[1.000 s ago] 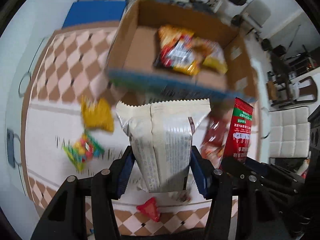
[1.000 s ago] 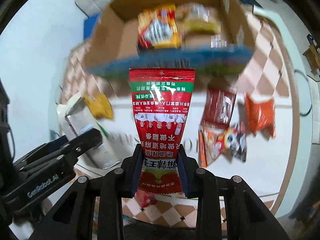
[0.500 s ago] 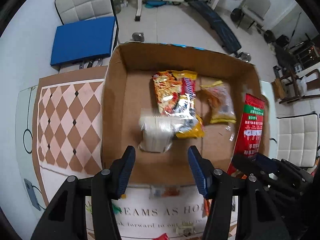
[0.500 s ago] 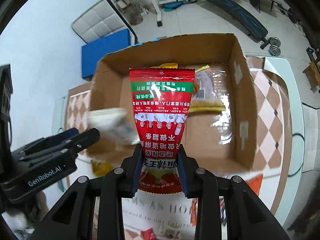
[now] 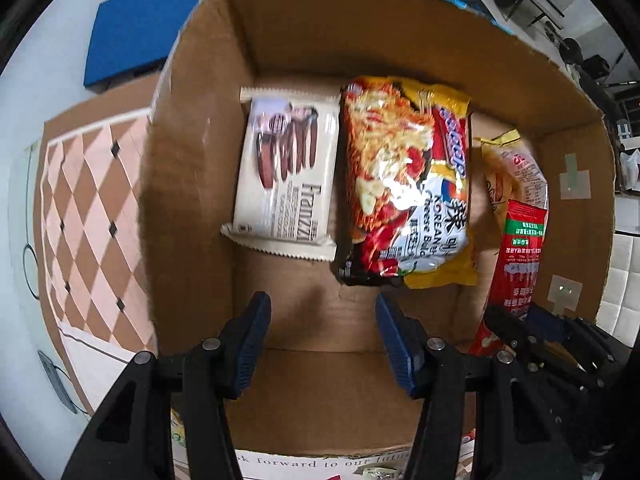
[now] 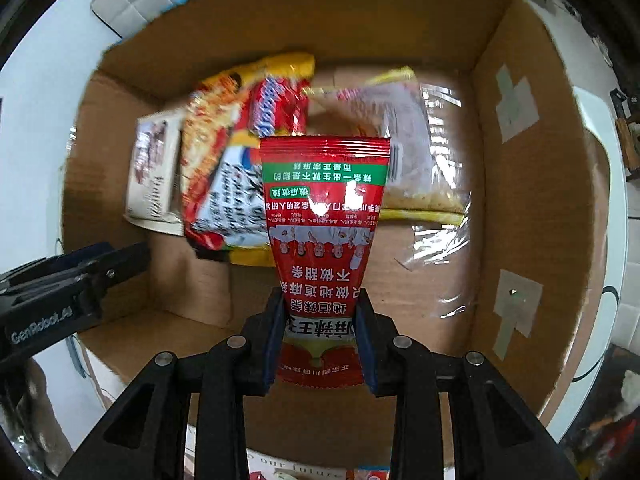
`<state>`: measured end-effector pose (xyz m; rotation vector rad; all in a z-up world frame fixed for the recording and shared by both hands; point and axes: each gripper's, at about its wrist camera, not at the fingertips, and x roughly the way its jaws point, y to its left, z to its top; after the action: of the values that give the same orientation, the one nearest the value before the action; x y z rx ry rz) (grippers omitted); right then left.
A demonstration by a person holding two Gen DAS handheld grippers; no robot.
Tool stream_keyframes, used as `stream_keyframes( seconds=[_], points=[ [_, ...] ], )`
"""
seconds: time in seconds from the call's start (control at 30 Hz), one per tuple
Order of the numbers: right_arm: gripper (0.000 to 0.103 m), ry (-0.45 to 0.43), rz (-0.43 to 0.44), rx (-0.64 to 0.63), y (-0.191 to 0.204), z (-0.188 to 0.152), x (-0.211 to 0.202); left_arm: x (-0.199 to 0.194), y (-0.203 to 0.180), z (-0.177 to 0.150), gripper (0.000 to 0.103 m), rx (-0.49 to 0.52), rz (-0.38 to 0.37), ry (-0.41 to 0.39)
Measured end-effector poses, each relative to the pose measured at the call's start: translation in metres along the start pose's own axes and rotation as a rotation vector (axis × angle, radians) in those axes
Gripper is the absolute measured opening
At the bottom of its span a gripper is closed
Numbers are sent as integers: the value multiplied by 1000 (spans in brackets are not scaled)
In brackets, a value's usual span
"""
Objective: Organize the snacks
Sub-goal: 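Open the right tool to drop the red packet into the box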
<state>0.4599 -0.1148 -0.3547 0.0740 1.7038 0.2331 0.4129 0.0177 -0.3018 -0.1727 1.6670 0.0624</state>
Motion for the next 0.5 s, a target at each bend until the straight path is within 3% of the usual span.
stream_keyframes(
  seconds=[0.03,0.1,0.13,0.17,0.23,0.3,0.37,0.5],
  points=[
    [40,17,0,10,-2,1,3,0,1,-2,52,-7,2,0],
    [59,44,9,27,-5,0,4,-3,2,-7,52,-19,-3,-8],
    [78,42,20,33,-8,-1,3,-7,3,-9,52,-22,-2,-17],
    [87,32,26,36,-10,-2,1,-11,3,-12,53,-25,-3,-32],
    [87,11,24,23,-10,-5,-8,-21,5,-16,56,-33,-7,-62],
    [87,-7,30,14,-9,-7,-20,-33,5,-22,78,-34,-14,-100],
    [91,-41,14,-3,-6,-14,-34,-45,5,-28,91,-29,-12,-133],
    [92,-122,-10,-23,-1,-39,-64,-73,-1,-43,91,-9,-26,-211]
  ],
)
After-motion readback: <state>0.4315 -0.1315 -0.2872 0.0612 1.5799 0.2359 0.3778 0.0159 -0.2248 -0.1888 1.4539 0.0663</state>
